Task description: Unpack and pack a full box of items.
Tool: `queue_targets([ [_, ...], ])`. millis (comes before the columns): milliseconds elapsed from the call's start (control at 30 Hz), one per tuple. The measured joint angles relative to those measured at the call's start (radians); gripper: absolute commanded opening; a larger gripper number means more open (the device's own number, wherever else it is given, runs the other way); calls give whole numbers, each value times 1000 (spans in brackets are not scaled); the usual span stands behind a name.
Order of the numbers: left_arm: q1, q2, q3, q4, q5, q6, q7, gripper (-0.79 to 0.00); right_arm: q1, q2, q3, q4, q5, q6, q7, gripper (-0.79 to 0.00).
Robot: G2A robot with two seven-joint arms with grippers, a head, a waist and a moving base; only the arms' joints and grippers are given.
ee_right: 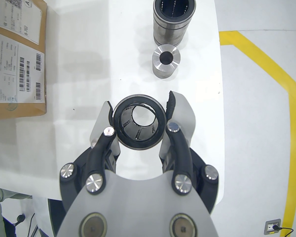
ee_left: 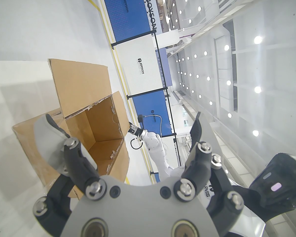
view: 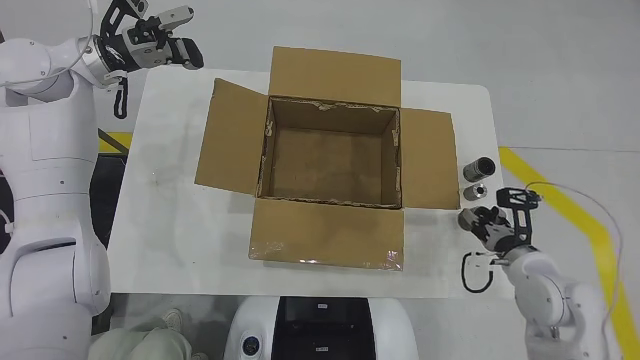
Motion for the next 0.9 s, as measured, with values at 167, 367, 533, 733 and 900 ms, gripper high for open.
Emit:
queue_targets([
  [167,0,0,0,0,0,0,0,0,29,2,-8,41,-1,9,-12,-785],
  [367,0,0,0,0,0,0,0,0,53,3,-16,81,6,20,-28,-785],
  [533,0,0,0,0,0,0,0,0,67,4,-27,113,9,24,-49,-785],
  [733,0,0,0,0,0,0,0,0,75,4,-35,133,8,35,-69,-785],
  [900,0,0,0,0,0,0,0,0,85,6,-41,142,8,39,-75,-668],
])
